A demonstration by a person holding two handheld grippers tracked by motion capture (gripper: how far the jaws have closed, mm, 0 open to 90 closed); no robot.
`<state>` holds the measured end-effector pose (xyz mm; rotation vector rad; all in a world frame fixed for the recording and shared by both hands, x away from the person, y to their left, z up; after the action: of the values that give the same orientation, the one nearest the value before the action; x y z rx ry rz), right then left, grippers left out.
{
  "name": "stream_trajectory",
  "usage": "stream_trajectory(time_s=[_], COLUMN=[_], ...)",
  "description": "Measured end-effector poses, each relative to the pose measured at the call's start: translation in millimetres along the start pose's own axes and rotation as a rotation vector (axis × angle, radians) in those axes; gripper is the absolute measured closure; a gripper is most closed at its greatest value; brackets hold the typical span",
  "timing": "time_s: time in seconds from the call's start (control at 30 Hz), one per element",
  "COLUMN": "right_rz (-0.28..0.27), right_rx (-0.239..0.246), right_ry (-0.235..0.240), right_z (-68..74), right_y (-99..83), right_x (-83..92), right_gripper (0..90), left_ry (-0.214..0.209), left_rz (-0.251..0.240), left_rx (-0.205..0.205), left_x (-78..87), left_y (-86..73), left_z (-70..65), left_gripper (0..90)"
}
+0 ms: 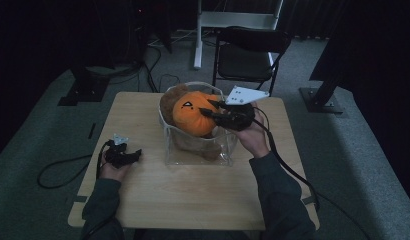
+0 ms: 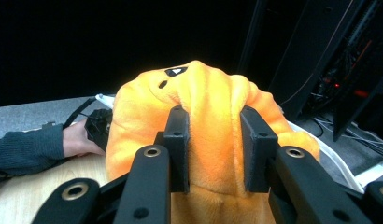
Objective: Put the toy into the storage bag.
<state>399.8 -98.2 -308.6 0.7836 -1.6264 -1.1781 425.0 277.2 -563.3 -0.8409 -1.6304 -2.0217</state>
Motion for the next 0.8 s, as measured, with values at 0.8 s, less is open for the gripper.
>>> stream_trajectory(time_s=[0.8], right_rz=[0.034], right_rx=[-0.010], right_ry=[-0.013], right_z=[-1.6], right_y=[-14.6], right_x=[0.4], right_gripper=[68.0], left_ry=[0.000], left_rz=[0.000], left_rx=[0.000], left_x=[0.0], left_y=[0.0], left_z=[0.0], left_gripper=[30.6])
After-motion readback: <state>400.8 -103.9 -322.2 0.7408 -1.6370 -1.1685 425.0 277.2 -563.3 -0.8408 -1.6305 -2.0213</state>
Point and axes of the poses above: each handheld gripper's, and its own axes: x roughly backward along the jaws, y roughly out of its top, z roughly to its left, the point moved 3 cm from there along -x, roughly forward along the jaws, and after that the axes turned 10 degrees about y, right-handed, at the moved point
